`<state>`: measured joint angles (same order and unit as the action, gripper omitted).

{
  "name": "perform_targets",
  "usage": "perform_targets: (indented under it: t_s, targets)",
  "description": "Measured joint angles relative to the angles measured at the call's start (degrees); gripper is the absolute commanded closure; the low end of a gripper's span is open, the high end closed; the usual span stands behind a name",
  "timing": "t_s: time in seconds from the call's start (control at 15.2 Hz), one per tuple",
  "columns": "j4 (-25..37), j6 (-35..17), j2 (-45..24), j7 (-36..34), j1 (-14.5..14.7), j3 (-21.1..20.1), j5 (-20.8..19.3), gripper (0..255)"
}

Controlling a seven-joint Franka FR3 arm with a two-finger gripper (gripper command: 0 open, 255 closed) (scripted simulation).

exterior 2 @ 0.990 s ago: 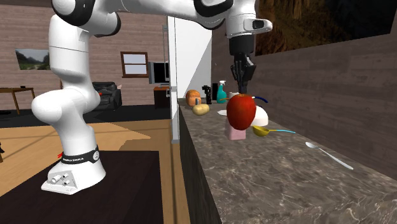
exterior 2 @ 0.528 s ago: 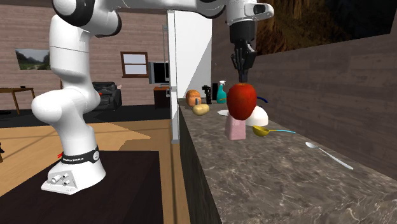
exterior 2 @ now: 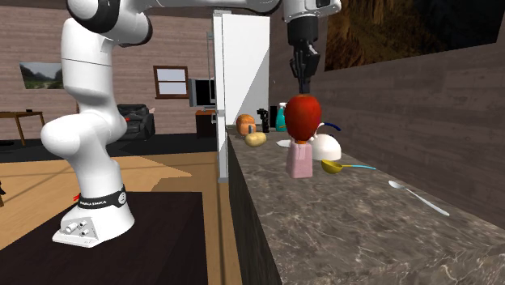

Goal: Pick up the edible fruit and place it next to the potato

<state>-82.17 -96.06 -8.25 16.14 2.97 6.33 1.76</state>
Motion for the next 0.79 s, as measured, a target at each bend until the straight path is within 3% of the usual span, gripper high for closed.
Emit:
perform_targets:
  t_s: [0.79]
  targets:
    - [-9.80, -2.20, 7.65, -15.80, 8.64, -7.14, -2.50, 255]
